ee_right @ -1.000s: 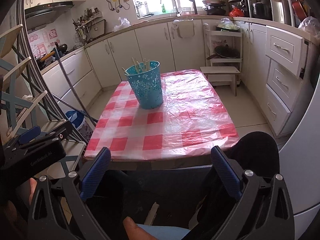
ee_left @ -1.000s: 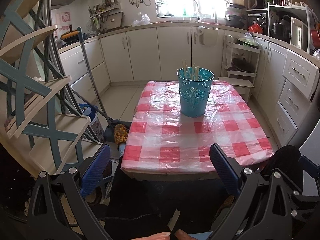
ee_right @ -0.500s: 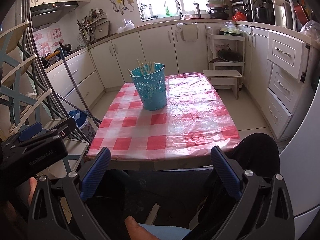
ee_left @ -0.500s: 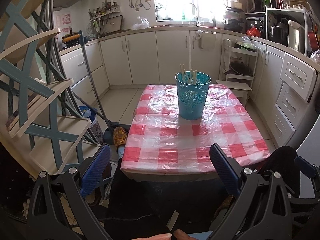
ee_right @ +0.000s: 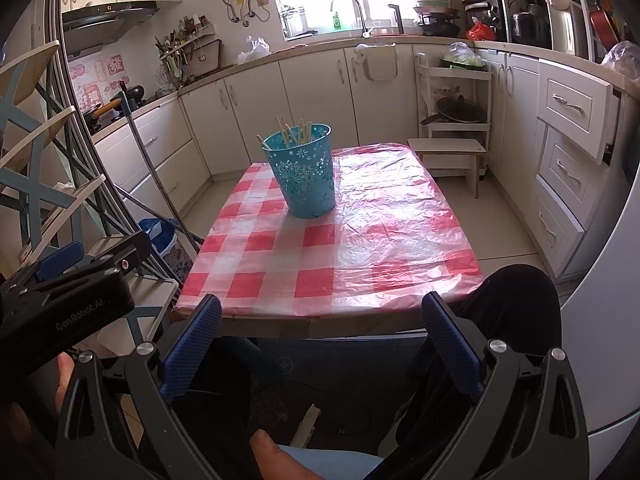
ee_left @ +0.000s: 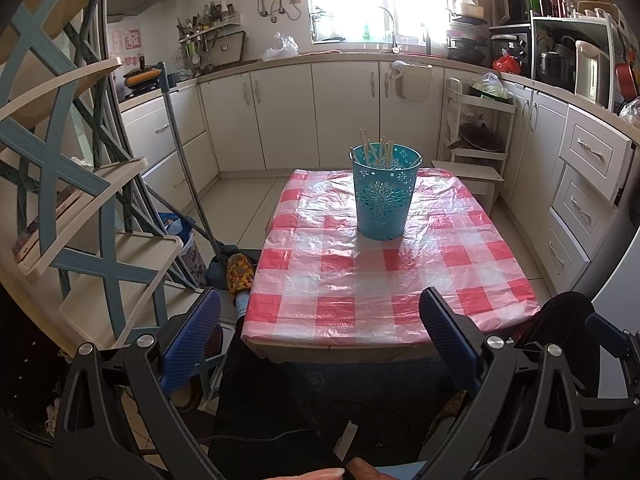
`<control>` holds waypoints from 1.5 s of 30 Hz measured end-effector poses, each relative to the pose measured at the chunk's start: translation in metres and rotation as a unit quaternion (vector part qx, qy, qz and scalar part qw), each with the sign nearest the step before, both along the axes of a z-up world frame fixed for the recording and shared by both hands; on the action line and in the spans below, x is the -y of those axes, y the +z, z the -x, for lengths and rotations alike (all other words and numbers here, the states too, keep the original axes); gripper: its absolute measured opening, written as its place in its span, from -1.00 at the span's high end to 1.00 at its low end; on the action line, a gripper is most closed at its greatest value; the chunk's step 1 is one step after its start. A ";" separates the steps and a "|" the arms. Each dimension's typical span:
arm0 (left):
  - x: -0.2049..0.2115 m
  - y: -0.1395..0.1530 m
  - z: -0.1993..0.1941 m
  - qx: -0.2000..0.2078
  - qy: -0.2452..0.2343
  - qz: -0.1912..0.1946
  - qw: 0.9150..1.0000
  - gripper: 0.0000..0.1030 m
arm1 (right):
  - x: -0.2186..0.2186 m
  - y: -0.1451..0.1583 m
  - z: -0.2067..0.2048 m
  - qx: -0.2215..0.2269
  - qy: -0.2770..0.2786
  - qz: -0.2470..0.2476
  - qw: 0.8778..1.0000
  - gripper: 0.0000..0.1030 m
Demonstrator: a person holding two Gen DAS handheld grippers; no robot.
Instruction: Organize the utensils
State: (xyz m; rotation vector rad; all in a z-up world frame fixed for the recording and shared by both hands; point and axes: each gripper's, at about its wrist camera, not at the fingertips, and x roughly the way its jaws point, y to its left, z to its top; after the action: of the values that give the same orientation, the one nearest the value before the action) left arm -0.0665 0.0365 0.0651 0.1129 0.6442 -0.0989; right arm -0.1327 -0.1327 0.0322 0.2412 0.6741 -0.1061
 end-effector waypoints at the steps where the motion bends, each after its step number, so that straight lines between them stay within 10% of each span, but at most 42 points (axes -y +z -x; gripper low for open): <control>1: 0.000 0.000 0.000 0.000 0.000 0.000 1.000 -0.85 | 0.000 0.000 0.000 0.000 0.000 0.000 1.000 -0.86; 45: 0.001 0.002 0.003 -0.001 -0.001 0.000 1.000 -0.85 | -0.009 -0.008 0.006 -0.006 0.002 -0.004 1.000 -0.86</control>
State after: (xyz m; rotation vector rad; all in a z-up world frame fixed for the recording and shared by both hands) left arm -0.0693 0.0356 0.0669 0.1133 0.6466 -0.1010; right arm -0.1387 -0.1237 0.0242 0.2464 0.6877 -0.1012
